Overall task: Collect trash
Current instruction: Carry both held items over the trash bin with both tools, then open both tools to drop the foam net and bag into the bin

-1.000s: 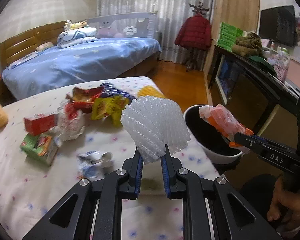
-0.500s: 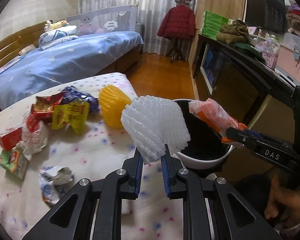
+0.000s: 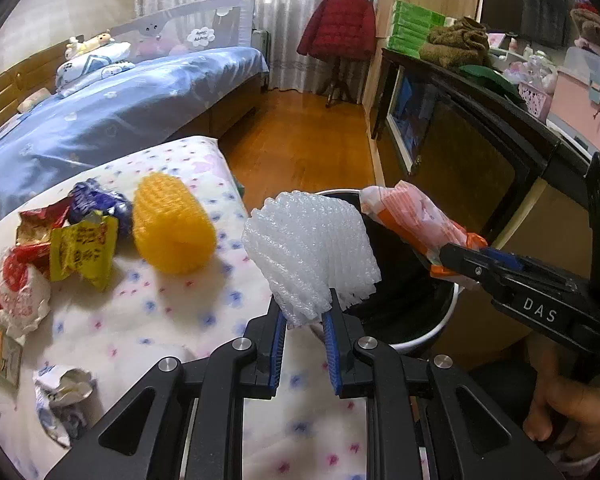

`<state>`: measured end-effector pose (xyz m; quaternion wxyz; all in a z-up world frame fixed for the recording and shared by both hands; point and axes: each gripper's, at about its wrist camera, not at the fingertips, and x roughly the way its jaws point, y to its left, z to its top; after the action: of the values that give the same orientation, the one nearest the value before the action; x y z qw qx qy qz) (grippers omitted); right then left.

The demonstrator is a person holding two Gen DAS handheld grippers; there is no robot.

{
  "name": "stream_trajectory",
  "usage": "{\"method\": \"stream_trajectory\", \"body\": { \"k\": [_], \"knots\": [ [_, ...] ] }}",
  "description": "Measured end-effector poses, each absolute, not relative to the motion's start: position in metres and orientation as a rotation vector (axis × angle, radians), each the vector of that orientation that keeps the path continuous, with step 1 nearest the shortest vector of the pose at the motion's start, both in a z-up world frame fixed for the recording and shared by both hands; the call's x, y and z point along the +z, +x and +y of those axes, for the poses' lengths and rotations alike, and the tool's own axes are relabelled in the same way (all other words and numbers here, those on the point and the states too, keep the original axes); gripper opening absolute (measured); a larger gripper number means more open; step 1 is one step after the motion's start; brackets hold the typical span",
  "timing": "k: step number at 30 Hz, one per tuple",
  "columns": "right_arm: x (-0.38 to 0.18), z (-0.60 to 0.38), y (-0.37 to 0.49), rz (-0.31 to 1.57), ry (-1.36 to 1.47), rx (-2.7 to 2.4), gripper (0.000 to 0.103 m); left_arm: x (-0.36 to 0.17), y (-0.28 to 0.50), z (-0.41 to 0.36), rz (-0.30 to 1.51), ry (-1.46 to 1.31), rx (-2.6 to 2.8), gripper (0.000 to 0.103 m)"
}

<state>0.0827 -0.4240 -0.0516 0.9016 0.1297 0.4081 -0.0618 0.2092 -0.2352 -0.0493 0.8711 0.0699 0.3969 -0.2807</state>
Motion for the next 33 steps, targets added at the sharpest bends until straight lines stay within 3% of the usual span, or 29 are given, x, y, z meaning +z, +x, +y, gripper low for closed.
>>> {"method": "stream_trajectory", "body": {
  "k": [17, 22, 25, 27, 31, 33],
  "knots": [
    [-0.061, -0.446, 0.098, 0.872, 0.29, -0.147, 0.042, -0.066, 0.234, -0.264, 0.872, 0.165, -0.607, 0.021],
    [-0.064, -0.452, 0.1, 0.877, 0.325, -0.144, 0.045, -0.065, 0.232, -0.265, 0.867, 0.167, -0.611, 0.036],
    [-0.065, -0.454, 0.101, 0.877, 0.342, -0.139, 0.051, -0.062, 0.227, -0.263, 0.85, 0.164, -0.611, 0.056],
    [-0.064, -0.454, 0.1, 0.872, 0.354, -0.136, 0.058, -0.059, 0.223, -0.262, 0.843, 0.162, -0.611, 0.056],
    [-0.061, -0.451, 0.097, 0.864, 0.365, -0.132, 0.058, -0.055, 0.214, -0.251, 0.826, 0.151, -0.6, 0.056],
    [-0.06, -0.448, 0.094, 0.86, 0.37, -0.128, 0.065, -0.053, 0.209, -0.244, 0.82, 0.14, -0.595, 0.056]
  ]
}}
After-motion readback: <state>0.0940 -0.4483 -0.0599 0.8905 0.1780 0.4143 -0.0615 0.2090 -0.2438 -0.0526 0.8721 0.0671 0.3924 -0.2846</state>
